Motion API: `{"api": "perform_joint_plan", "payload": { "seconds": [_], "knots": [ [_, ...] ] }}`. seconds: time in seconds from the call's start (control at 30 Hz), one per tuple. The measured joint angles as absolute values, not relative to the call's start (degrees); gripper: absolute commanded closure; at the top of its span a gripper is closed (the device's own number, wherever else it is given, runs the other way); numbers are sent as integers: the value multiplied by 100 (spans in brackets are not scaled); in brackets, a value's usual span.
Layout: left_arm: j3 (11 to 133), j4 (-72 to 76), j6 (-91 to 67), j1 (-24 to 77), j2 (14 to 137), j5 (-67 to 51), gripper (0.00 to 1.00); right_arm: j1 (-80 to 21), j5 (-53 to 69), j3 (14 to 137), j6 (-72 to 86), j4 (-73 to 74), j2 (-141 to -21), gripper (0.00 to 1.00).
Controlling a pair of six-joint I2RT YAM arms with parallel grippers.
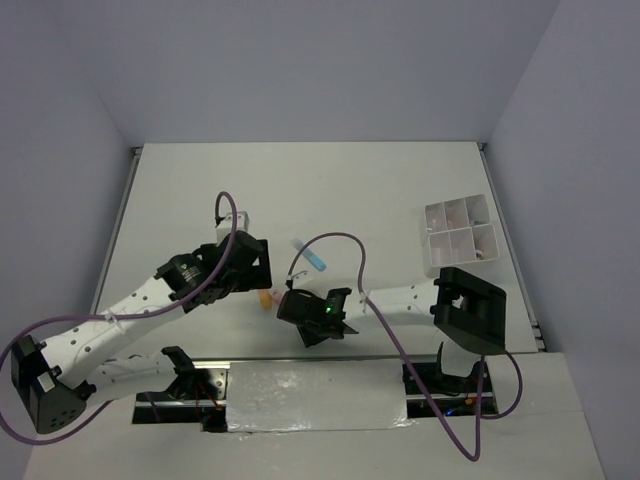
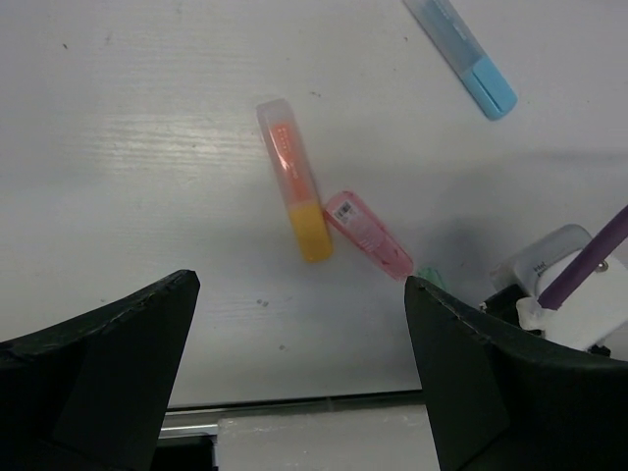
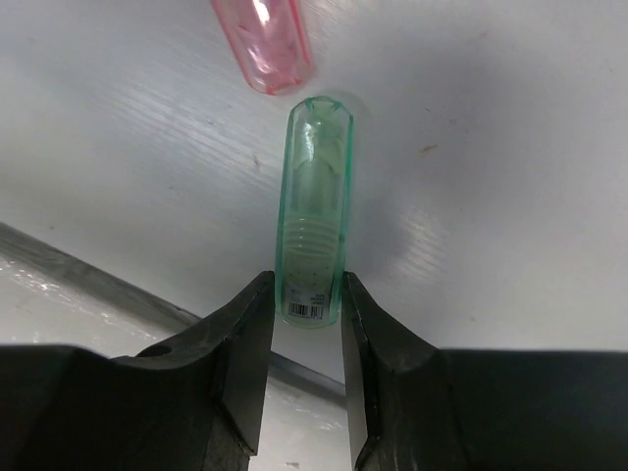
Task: Sort the stationery into containers
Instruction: Pick up the stationery from the corner of the board, then place the stationery in the storage box.
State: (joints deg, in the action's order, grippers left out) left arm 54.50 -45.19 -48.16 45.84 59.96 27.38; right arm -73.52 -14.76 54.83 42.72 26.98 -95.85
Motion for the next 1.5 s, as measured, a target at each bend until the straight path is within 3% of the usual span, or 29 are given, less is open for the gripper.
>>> {"api": "perform_joint_plan", "payload": {
  "seconds": [0.13,0.6,0.77,0.87,1.07,1.1,1.37,1.4,1.43,1.47,1.5],
  "knots": [
    [5127,-4200,-4834,4584,5763,2316,1,-7343,-1402,5343,4134,2303,-9533,81],
    [4412,-2359,-5290,4584,5507,598,1,-7312,-1695,4484,3625,1627,-7544,80],
    [4265,-1487,-5564,4584,5822,8,8,-7312,-1925,4077,3603,1326,-6663,79],
    [4147,-1066,-5680,4584,5933,-270,18,-7314,-2027,3968,3590,1273,-6252,79],
    [4112,-499,-5760,4584,6049,-652,44,-7336,-2252,3968,3583,1142,-5988,79],
    [4112,-449,-5758,4584,6073,-687,54,-7336,-2252,3966,3577,1100,-5957,79],
    [4112,-217,-5717,4567,6217,-873,87,-7341,-2276,3966,3481,1015,-5927,78],
    [4112,-209,-5719,4567,6241,-886,98,-7341,-2274,3964,3474,1028,-5927,76],
    [4112,-193,-5717,4567,6263,-897,100,-7341,-2274,3962,3461,1037,-5927,64],
    [4112,-183,-5717,4567,6283,-908,100,-7341,-2274,3955,3454,1048,-5927,49],
    [4112,-167,-5712,4567,6307,-921,100,-7341,-2265,3938,3450,1035,-5916,28]
  ]
}}
